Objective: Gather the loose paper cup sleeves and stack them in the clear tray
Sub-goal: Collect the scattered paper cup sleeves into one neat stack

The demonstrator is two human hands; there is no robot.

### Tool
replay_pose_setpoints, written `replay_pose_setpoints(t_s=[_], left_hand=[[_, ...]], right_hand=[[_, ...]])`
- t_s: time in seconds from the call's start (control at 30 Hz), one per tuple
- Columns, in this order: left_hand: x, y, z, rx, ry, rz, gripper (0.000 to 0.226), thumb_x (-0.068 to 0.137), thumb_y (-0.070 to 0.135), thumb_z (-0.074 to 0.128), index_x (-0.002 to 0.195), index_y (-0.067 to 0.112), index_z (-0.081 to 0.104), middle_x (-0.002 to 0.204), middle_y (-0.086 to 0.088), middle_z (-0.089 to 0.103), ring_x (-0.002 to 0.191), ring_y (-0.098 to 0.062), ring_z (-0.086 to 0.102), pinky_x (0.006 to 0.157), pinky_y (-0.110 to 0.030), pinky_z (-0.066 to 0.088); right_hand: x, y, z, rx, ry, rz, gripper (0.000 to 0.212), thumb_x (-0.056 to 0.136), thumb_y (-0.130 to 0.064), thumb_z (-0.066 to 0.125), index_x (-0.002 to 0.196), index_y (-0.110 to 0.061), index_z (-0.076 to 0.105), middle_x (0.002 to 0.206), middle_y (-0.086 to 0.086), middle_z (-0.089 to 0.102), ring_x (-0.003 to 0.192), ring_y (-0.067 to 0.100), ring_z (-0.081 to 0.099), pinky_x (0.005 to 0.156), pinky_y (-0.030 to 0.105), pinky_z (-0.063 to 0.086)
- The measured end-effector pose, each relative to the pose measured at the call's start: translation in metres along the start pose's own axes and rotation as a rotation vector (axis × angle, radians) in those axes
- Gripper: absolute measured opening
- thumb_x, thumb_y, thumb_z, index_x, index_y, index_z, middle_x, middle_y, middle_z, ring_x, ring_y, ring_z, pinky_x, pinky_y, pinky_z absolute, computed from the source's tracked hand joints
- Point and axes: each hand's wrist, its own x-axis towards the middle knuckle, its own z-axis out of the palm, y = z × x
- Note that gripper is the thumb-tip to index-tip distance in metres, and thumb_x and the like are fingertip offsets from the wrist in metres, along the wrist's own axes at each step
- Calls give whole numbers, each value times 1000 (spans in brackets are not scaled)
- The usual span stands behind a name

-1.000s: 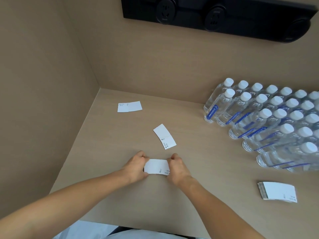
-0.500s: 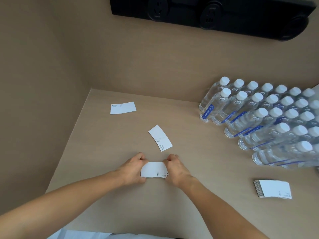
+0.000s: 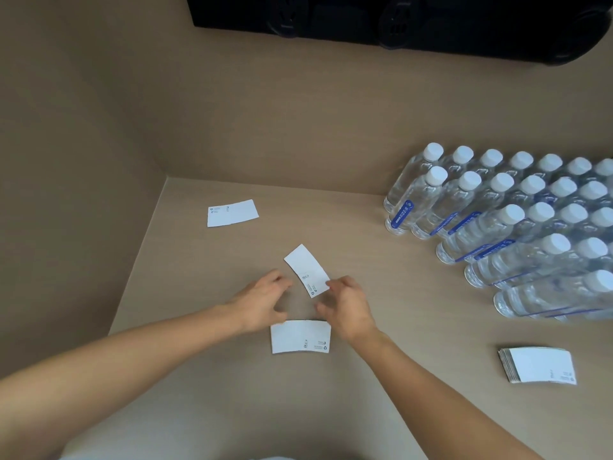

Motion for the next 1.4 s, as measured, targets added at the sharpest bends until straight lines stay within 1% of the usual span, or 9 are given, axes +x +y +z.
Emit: replay_pose_setpoints(t_s=[0.07,0.13,0.3,0.4,0.5,0.7,0.9,1.33,1.4], left_hand=[[16,4,-18,64,25,47,55,87,23,61,140,23,46,131,5,41,108,-18,56,92,-39,52],[31,9,-32,134,45,59,54,91,20,59,143,20,44,135,1,41,112,-22,56,92,-36,51],[59,16,-49,222,57,102,45,91,14,57,135,17,50,129,-3,46,115,-26,55,88,-36,50],[72,15,-50,279,51,112,41,90,13,58,130,21,53,127,-1,47,117,-25,52,91,-35,49],[85,12,-50,322,18,101,52,89,9,56,138,24,48,135,1,45,123,-25,46,100,-36,46],[95,6,-46,376,-57,140,63,85,2,55,143,22,43,144,6,38,129,-22,38,103,-36,46],[95,4,-43,402,-48,154,45,85,7,60,129,15,51,132,0,43,121,-23,44,101,-37,46],[60,6,-48,346,-30,104,40,79,27,59,115,14,49,119,1,37,112,-19,45,87,-35,51],[54,7,-51,336,-10,96,40,78,29,59,114,15,49,118,2,37,112,-17,45,80,-32,49]], right_hand=[[13,-10,-1,25,42,38,31,81,-23,70,111,-16,64,113,-2,49,93,17,56,71,21,48],[22,-17,1,-21,44,43,32,81,-28,70,110,-16,64,114,0,49,101,20,56,81,30,52],[33,-22,8,-46,47,95,37,81,-31,69,113,-14,60,116,1,46,109,25,55,84,34,54],[36,-21,14,-67,56,142,49,81,-34,70,123,-13,55,123,2,44,115,25,51,88,34,53],[38,-18,19,-117,74,192,58,78,-38,71,126,-11,51,126,2,43,119,24,40,90,34,49],[36,-10,25,-154,3,239,42,77,-20,64,115,-11,49,119,2,40,117,22,36,82,31,48],[33,-8,27,-164,0,219,40,74,-18,63,111,-9,49,117,4,40,117,21,37,81,31,50],[31,-4,10,-158,-21,100,50,72,-16,62,121,-11,52,123,3,40,117,21,44,91,29,50],[29,-7,6,-162,-9,80,51,72,-16,63,121,-11,52,124,2,40,116,20,45,92,30,50]])
